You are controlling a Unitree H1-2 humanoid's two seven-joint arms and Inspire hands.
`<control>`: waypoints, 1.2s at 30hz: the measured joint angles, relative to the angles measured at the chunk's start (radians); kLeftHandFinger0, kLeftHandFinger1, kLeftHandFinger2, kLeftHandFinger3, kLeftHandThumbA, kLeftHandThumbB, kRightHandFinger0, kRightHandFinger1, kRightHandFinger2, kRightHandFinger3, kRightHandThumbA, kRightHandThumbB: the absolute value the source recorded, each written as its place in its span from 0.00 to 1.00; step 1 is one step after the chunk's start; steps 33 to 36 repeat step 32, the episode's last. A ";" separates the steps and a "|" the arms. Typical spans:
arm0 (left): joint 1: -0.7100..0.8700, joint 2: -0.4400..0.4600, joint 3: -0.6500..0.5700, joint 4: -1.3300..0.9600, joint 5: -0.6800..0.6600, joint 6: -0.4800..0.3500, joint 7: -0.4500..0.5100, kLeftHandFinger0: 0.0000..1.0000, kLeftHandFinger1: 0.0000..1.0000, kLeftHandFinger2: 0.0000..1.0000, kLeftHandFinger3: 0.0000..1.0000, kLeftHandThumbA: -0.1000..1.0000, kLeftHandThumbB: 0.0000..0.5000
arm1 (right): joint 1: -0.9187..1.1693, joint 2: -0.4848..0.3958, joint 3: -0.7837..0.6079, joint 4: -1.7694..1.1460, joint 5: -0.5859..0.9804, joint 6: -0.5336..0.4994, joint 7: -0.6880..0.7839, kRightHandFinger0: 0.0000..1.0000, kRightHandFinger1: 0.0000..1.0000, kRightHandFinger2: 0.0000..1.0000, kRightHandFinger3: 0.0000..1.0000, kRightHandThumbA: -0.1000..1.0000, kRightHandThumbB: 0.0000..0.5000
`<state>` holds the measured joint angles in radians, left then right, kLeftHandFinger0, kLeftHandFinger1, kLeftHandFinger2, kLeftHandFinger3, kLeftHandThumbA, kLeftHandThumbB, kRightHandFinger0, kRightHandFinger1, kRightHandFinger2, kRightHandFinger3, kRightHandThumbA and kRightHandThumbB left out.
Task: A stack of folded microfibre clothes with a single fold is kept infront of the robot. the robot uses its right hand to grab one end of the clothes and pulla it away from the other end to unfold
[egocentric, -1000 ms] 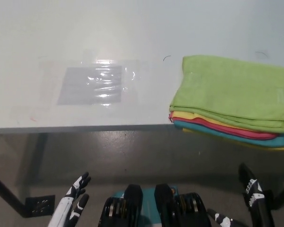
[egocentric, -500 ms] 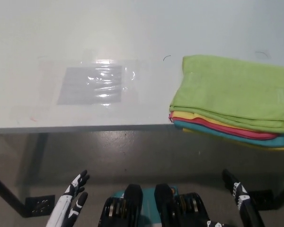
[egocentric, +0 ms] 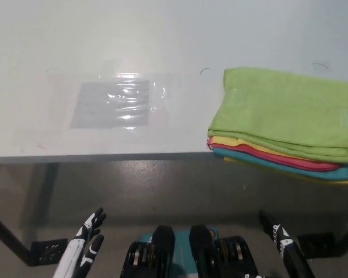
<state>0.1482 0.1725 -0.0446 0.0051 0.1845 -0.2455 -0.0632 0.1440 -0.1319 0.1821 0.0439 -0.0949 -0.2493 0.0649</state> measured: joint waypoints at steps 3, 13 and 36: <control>0.000 0.000 0.000 0.000 0.000 0.000 0.000 1.00 1.00 1.00 1.00 0.98 0.68 | 0.000 0.000 0.000 0.001 -0.011 0.010 0.002 1.00 1.00 1.00 1.00 1.00 0.55; 0.002 0.000 -0.001 0.000 0.000 0.000 0.000 1.00 1.00 1.00 1.00 0.98 0.68 | 0.000 -0.006 0.003 0.001 -0.035 0.031 0.016 1.00 1.00 1.00 1.00 1.00 0.58; 0.026 0.000 -0.008 0.000 0.003 0.000 0.000 1.00 1.00 1.00 1.00 0.94 0.61 | 0.012 -0.024 0.017 -0.009 -0.087 0.071 0.034 1.00 1.00 1.00 1.00 1.00 0.42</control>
